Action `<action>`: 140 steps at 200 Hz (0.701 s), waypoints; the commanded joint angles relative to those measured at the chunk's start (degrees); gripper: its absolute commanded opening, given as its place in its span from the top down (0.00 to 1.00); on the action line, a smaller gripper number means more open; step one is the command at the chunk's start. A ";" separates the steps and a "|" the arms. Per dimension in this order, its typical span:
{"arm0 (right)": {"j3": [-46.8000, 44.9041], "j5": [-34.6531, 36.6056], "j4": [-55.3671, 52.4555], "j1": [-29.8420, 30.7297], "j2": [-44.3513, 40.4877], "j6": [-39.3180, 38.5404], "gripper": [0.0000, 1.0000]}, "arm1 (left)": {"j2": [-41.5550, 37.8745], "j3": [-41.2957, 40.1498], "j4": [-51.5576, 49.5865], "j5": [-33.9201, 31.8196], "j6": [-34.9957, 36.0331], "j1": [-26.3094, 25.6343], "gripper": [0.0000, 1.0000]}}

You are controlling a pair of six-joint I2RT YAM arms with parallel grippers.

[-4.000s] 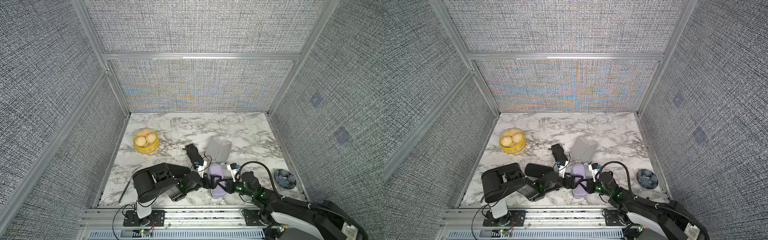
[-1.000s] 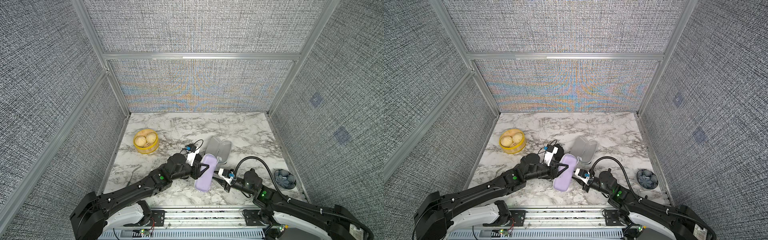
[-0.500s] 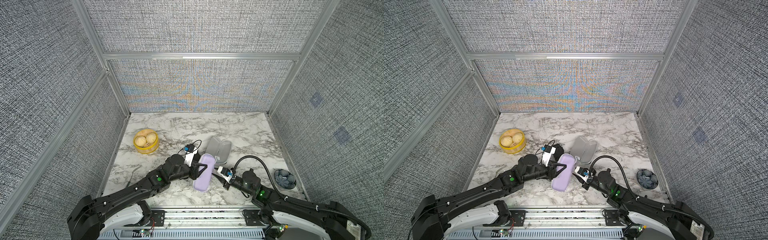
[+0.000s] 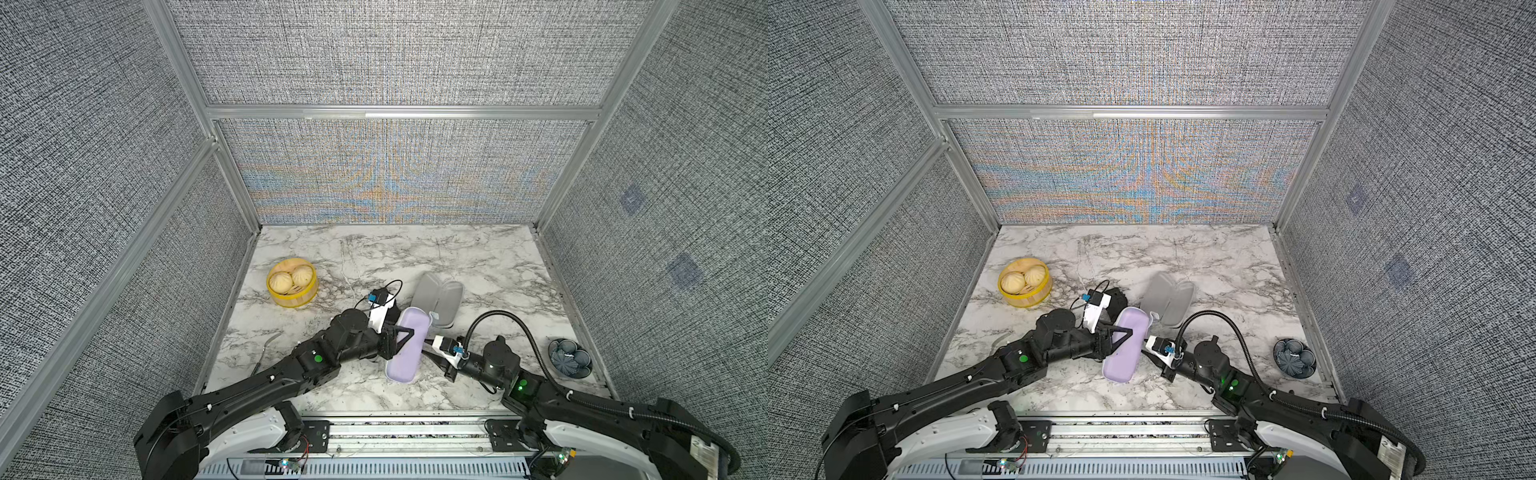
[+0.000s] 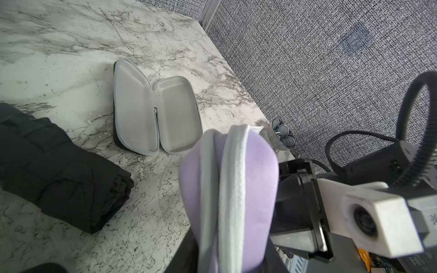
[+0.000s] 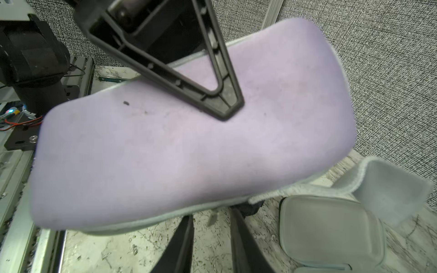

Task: Put umbrellas into zippered umbrella sleeves
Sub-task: Zip the zipper on the umbrella sleeve.

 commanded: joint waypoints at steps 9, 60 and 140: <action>1.90 -0.61 3.22 0.29 1.62 -0.54 0.84 | 0.69 0.22 3.35 0.66 -0.29 0.03 1.00; 2.13 -0.57 1.38 0.63 3.50 -0.77 1.00 | 1.51 0.49 3.33 0.43 -0.02 0.03 1.00; -1.25 0.09 -5.15 6.29 0.81 0.73 1.00 | 3.50 0.77 5.88 -1.56 -0.71 2.20 1.00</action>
